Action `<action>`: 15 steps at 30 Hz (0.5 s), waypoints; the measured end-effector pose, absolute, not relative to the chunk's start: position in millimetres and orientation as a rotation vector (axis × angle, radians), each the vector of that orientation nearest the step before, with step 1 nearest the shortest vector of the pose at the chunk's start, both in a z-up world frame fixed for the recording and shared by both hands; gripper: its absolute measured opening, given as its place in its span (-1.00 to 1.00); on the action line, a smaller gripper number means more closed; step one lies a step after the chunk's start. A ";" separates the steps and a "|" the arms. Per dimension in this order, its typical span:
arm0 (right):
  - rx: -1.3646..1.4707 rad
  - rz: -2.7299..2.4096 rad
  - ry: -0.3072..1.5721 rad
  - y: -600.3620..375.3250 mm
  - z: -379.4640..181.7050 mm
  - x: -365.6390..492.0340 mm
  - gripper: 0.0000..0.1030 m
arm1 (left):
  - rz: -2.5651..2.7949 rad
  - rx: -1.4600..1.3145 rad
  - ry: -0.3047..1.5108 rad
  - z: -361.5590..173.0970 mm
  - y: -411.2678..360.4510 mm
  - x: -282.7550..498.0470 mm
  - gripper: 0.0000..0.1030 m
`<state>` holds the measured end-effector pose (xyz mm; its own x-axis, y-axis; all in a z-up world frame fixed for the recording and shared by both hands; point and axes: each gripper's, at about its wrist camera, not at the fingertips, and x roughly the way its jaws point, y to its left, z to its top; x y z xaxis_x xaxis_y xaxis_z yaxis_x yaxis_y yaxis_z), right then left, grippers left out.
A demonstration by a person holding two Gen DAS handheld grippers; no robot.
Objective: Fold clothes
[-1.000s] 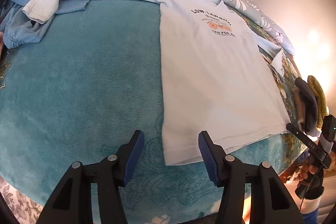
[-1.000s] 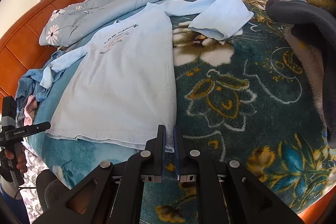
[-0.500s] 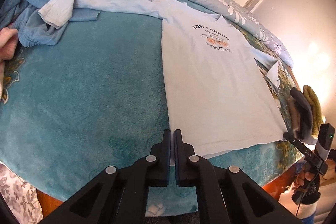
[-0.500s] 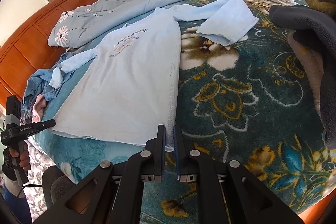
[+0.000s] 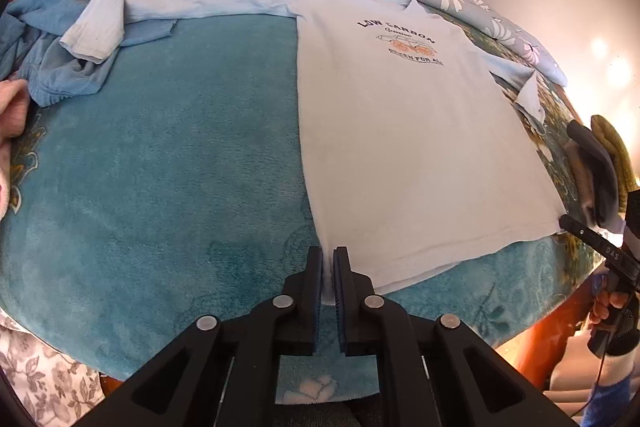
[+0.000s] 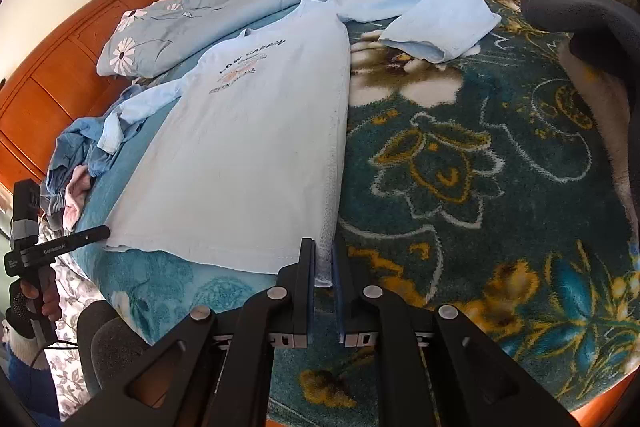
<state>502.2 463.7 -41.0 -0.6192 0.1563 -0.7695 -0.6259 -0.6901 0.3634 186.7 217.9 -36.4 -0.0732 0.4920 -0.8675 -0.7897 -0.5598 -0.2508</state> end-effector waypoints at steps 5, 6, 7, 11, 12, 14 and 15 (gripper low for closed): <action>-0.953 2.347 0.766 481.8 -12.5 499.5 -0.46 | 1.913 -1.138 0.374 3.1 208.5 175.9 0.06; -0.951 2.350 0.729 489.8 -6.2 495.0 -0.36 | 1.940 -1.110 0.365 11.3 209.6 172.1 0.18; -0.953 2.346 0.690 500.5 -1.4 487.7 -0.31 | 1.958 -1.081 0.348 17.9 214.1 169.1 0.21; -1.010 2.276 0.531 554.9 3.7 450.0 -0.11 | 2.000 -1.029 0.284 30.7 240.0 157.9 0.30; -1.041 2.244 0.499 569.2 -1.0 440.6 -0.11 | 2.007 -1.026 0.267 31.6 248.3 154.7 0.30; -1.089 2.202 0.436 588.8 -11.4 421.5 -0.11 | 2.015 -1.014 0.228 32.0 262.0 150.3 0.30; -1.115 2.191 0.410 596.0 -16.5 411.6 -0.11 | 2.018 -1.007 0.213 31.9 269.3 148.8 0.30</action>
<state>411.6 596.0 -16.5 -0.4370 0.3991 -0.8061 -0.6637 -0.7479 -0.0106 148.8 269.3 31.9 -0.3161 0.6157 -0.7218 -0.7531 -0.6255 -0.2038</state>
